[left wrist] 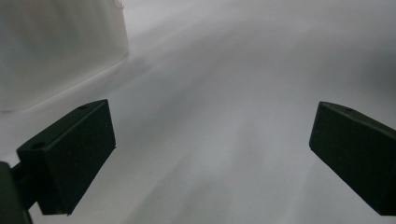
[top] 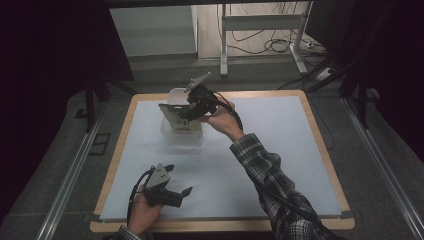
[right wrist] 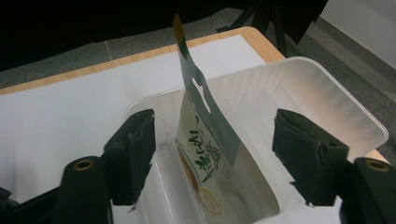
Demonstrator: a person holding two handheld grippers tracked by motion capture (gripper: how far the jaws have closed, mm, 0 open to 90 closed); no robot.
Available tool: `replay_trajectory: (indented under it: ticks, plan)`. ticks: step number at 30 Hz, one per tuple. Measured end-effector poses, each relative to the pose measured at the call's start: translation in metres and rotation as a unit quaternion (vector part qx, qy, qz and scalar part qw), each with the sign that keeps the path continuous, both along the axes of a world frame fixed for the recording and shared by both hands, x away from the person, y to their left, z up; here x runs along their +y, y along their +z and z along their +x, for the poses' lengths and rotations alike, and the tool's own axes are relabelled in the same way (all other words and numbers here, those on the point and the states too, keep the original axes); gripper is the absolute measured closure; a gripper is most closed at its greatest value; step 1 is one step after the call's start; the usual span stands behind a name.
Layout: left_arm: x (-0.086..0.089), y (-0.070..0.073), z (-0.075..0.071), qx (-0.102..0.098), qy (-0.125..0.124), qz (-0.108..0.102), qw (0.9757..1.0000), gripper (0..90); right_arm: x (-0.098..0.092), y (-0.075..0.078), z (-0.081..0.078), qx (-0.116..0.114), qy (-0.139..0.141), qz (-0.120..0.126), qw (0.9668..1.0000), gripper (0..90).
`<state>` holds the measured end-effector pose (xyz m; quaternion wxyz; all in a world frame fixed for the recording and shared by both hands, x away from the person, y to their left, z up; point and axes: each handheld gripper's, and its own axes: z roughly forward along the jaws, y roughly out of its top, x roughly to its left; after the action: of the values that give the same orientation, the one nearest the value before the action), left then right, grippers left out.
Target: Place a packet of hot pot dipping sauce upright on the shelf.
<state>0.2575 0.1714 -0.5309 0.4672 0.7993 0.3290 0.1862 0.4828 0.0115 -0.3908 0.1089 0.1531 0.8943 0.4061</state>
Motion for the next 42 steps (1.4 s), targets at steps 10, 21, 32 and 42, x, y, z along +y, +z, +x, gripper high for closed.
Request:
replay_trajectory:
  ticks: [10, 21, 32, 42]
  plan:
    - [0.001, 0.001, 0.0, 0.003, -0.003, -0.008, 1.0, 0.0, -0.01, 0.0, -0.003, 0.002, -0.003, -0.002, 1.0, 23.9]
    - [0.001, 0.001, 0.0, 0.001, -0.003, -0.005, 1.0, 0.0, -0.022, 0.003, -0.01, 0.001, 0.004, 0.007, 1.0, 16.1]
    - [0.001, 0.0, 0.0, 0.0, -0.003, -0.005, 1.0, 0.0, -0.037, 0.003, -0.013, 0.004, 0.003, 0.016, 0.9999, 10.4]
    - [0.001, 0.001, 0.0, -0.006, 0.001, -0.003, 1.0, 0.0, -0.049, -0.001, -0.017, 0.013, -0.002, 0.02, 0.9997, 8.8]
